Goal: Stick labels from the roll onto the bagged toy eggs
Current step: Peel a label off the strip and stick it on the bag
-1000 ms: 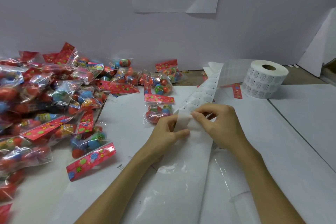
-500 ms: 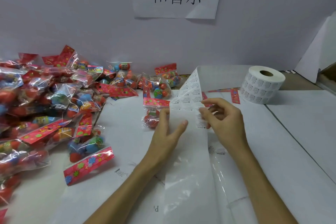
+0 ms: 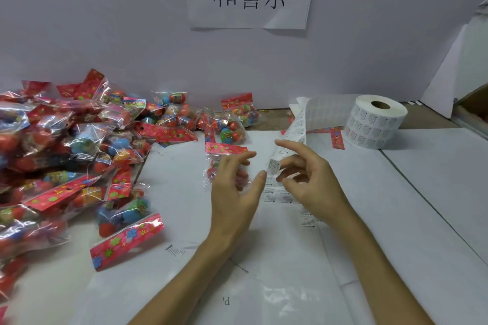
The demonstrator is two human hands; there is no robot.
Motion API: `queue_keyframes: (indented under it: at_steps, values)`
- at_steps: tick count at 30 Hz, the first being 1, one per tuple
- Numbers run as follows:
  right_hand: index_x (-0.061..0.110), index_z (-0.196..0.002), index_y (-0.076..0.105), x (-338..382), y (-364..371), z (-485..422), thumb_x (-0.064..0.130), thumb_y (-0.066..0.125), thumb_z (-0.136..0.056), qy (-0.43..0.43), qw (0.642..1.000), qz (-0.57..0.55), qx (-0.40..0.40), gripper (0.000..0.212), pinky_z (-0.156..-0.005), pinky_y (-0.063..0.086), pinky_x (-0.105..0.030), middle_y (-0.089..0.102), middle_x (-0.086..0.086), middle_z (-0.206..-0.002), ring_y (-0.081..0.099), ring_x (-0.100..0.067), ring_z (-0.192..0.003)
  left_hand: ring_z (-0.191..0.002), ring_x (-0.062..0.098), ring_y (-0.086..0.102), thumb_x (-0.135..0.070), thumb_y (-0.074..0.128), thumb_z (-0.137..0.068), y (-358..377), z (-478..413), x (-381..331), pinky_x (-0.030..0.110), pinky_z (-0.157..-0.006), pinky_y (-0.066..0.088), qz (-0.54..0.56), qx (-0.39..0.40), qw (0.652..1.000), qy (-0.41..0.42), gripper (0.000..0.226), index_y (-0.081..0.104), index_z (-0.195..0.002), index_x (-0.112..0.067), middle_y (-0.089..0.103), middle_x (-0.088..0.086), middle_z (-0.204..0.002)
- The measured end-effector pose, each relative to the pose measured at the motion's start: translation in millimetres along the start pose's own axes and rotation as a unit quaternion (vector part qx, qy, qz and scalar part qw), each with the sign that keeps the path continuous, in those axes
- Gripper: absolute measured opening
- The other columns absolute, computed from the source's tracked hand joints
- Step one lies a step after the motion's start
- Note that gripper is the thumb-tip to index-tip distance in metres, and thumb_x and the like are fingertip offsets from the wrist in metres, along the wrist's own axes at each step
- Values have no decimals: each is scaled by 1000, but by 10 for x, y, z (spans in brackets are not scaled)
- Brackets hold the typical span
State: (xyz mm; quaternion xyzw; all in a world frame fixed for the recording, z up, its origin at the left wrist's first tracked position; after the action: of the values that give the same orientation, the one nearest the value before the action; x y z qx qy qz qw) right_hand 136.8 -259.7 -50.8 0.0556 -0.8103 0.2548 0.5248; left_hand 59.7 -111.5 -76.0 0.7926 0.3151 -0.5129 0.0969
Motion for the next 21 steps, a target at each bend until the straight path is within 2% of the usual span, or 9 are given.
queue_keyframes:
  at_steps: [2,5,9,12,14,17,21]
  values:
    - [34,-136,59,25,26,22,-14,58,-81,-17,999,14,26,72,-75,57,-28,70,7,-89,71,-19,-82,-92,14,60,-27,76,-90,-5,-8,3,19,-77,49,-12,7,1000,17,26,73,-116,-20,59,-8,-107]
    - [32,-135,59,34,48,34,-10,63,-82,-29,998,33,46,67,-74,57,-29,72,8,-88,69,-18,-82,-99,16,61,-18,82,-89,-9,-25,39,26,-78,51,-19,17,999,20,6,78,-93,-16,62,-2,-103]
    - [31,-128,64,53,48,48,6,75,-86,-29,998,57,25,51,-71,56,-28,70,12,-92,68,-14,-82,-91,18,61,-16,81,-89,-10,-24,34,26,-74,50,13,29,999,11,8,75,-84,-20,64,-2,-96]
    - [30,-105,73,58,32,35,21,80,-87,-14,998,58,13,22,-67,52,-22,70,17,-92,67,-10,-81,-83,26,62,-17,80,-88,-10,-48,28,36,-73,50,94,45,994,-36,9,77,-83,-22,70,-1,-90]
    - [26,-87,75,59,30,21,20,80,-87,-2,999,46,10,8,-67,50,-23,71,16,-84,66,-9,-75,-78,23,63,-17,79,-86,-18,-79,25,34,-71,49,142,50,986,-70,4,79,-84,-21,72,-3,-87]
    - [26,-80,75,86,43,17,19,80,-87,-11,999,44,1,11,-68,53,-28,72,13,-77,66,-11,-72,-72,6,61,-24,78,-83,-29,-94,40,19,-65,50,179,43,976,-116,2,80,-84,-22,73,-9,-83]
    - [33,-80,75,111,41,29,11,79,-87,-15,999,26,-12,23,-73,59,-33,75,11,-76,71,-15,-74,-72,9,63,-16,78,-88,-28,-94,78,21,-64,51,205,39,963,-169,14,82,-82,-27,76,-6,-85]
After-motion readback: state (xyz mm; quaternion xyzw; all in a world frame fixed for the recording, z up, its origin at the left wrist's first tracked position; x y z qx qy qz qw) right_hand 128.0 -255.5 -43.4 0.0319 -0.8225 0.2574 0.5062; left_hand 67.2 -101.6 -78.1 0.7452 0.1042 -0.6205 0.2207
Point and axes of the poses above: each hand's wrist, its own z-axis away from the middle knuckle, its own y-axis out of the palm, x = y × z, the point moved 1 cm from there along -z, towards the middle knuckle
